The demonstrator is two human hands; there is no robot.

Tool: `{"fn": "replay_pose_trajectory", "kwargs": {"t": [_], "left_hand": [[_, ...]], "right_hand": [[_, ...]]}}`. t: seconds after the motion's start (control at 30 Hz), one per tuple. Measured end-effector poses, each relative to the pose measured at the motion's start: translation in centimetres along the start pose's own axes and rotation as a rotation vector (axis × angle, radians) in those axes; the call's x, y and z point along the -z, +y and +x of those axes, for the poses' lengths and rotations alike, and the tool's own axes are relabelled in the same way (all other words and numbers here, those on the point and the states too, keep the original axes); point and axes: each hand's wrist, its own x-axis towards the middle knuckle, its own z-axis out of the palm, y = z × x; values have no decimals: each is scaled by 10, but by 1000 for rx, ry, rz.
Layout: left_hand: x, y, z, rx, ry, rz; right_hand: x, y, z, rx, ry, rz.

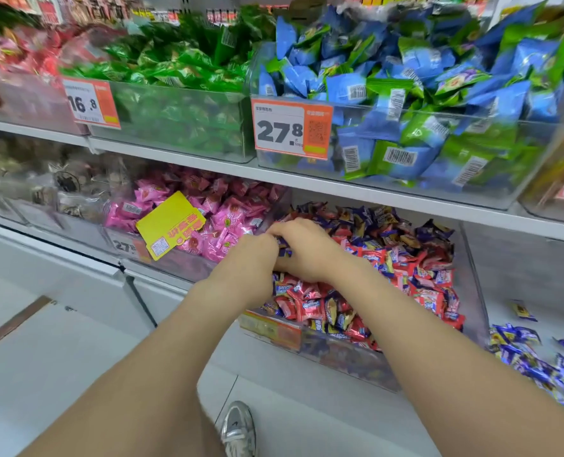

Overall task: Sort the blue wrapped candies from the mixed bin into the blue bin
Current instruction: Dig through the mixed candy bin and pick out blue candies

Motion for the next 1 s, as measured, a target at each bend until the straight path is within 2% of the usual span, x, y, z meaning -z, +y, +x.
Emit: {"fn": "replay_pose_trajectory", "kwargs": {"t": [0.1, 0.23, 0.4, 0.5, 0.7, 0.83, 1.0], "left_hand": [[-5, -3, 6, -28, 69, -84], [-9, -4, 13, -73, 152, -165], [-8, 6, 18, -116, -30, -88], [-12, 5, 23, -124, -42, -87], [-4, 7, 20, -158, 90, -121], [-3, 5, 22, -108, 54, -186], [4, 9, 17, -135, 18, -293]], "right_hand": [[13, 7, -12, 51, 14, 74], [31, 20, -36, -69, 87, 143], [45, 35, -66, -206, 142, 199], [52, 37, -78, -293, 154, 227], [60, 32, -94, -268, 235, 235], [63, 27, -93, -296, 318, 222], [57, 30, -89, -240, 307, 176]]}}
